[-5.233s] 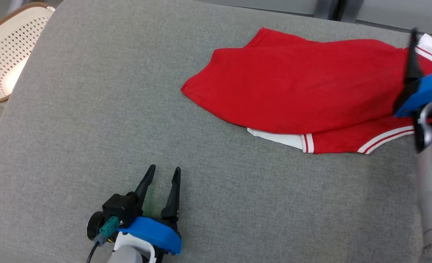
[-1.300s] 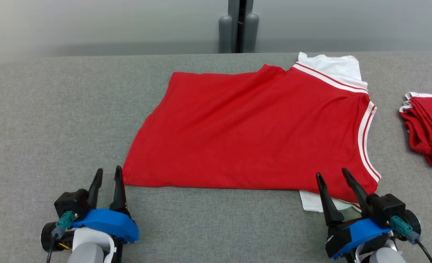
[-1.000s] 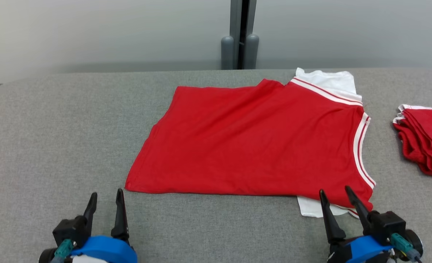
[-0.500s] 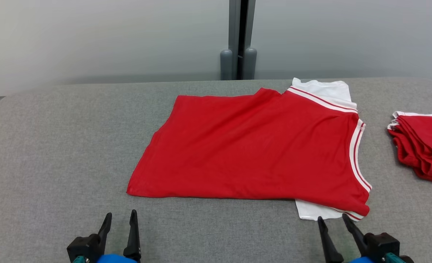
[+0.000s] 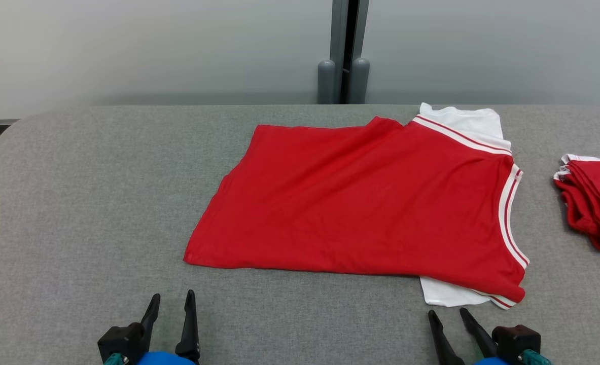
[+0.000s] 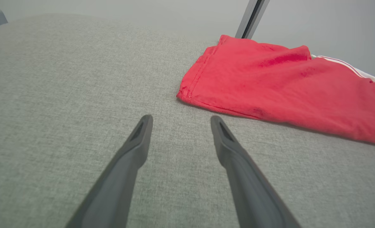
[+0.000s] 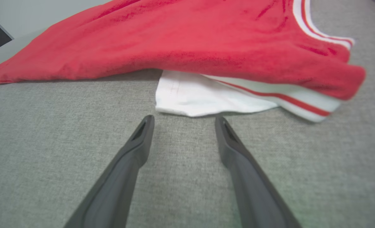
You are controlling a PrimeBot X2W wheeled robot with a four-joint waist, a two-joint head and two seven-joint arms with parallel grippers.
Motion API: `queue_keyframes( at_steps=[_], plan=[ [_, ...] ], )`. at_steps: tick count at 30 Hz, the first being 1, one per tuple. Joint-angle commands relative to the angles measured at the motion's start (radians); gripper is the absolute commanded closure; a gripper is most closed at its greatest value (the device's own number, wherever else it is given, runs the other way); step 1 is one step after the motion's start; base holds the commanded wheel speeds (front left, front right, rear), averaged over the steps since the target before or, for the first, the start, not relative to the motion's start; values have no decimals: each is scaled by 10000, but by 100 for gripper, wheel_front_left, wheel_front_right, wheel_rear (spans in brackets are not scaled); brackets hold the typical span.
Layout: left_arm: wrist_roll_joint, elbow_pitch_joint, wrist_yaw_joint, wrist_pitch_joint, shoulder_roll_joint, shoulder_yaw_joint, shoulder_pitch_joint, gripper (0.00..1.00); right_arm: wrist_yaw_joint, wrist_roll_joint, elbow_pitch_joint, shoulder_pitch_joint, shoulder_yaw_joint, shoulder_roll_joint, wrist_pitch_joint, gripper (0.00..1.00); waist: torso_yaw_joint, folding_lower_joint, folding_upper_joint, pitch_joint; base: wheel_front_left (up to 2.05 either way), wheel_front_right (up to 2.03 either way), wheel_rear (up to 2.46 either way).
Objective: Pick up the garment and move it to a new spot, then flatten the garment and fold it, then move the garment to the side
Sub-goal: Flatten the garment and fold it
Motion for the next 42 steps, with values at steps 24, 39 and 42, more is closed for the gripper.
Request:
queue_keyframes(
  at_steps=[24, 39, 42],
  plan=[
    [121, 50, -26, -6, -6, -64, -453, 0, 0, 1253, 1113, -964, 295, 26, 49, 100, 169, 1, 0, 592, 0, 0, 0],
    [-19, 87, -39, -4, -6, -7, -596, 0, -11, 229, 577, -79, -711, -37, 35, 100, -490, 1, 0, 393, 0, 0, 0],
    [-83, 57, -33, -6, -6, -8, -599, 0, -13, -318, 515, 58, -1301, -49, 36, 100, -680, 1, 0, 388, 0, 0, 0]
  ],
)
